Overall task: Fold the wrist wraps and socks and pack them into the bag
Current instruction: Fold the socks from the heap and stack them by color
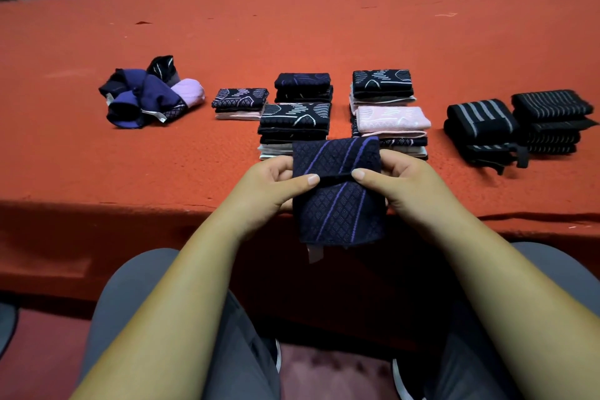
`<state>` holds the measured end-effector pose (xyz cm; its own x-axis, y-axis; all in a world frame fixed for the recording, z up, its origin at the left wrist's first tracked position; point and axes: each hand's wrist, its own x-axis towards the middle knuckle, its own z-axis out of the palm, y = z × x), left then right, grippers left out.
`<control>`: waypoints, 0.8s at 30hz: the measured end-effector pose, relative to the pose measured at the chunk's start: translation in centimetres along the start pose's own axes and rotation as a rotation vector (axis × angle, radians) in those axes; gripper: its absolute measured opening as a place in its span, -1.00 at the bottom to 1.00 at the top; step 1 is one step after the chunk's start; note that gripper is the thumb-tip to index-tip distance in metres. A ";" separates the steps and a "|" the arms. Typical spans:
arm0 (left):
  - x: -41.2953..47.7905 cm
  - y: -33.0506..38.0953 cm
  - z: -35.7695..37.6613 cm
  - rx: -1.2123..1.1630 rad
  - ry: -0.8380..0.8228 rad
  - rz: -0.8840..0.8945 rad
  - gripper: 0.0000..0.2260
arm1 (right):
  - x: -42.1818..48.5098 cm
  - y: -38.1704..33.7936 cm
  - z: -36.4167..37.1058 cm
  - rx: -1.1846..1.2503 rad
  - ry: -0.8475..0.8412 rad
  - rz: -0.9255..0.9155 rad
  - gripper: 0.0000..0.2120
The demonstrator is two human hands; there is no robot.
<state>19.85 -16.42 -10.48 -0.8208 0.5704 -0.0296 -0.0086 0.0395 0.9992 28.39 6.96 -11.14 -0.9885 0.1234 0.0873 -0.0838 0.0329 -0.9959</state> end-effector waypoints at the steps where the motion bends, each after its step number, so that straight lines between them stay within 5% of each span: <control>1: 0.0 0.0 0.0 0.016 0.004 0.001 -0.76 | 0.0 0.0 0.0 0.003 0.006 0.006 -0.81; 19: 0.9 -0.6 -1.0 -0.169 0.027 -0.023 -0.66 | 0.2 -0.3 -0.3 -0.033 0.004 0.056 -0.83; 24: 0.9 -0.5 -1.0 -0.211 0.028 -0.031 -0.66 | 0.2 -0.3 -0.2 -0.029 0.025 0.024 -0.69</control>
<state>18.53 -16.78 -11.02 -0.8339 0.5484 -0.0623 -0.1509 -0.1179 0.9815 28.24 7.15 -10.81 -0.9867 0.1492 0.0642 -0.0560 0.0587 -0.9967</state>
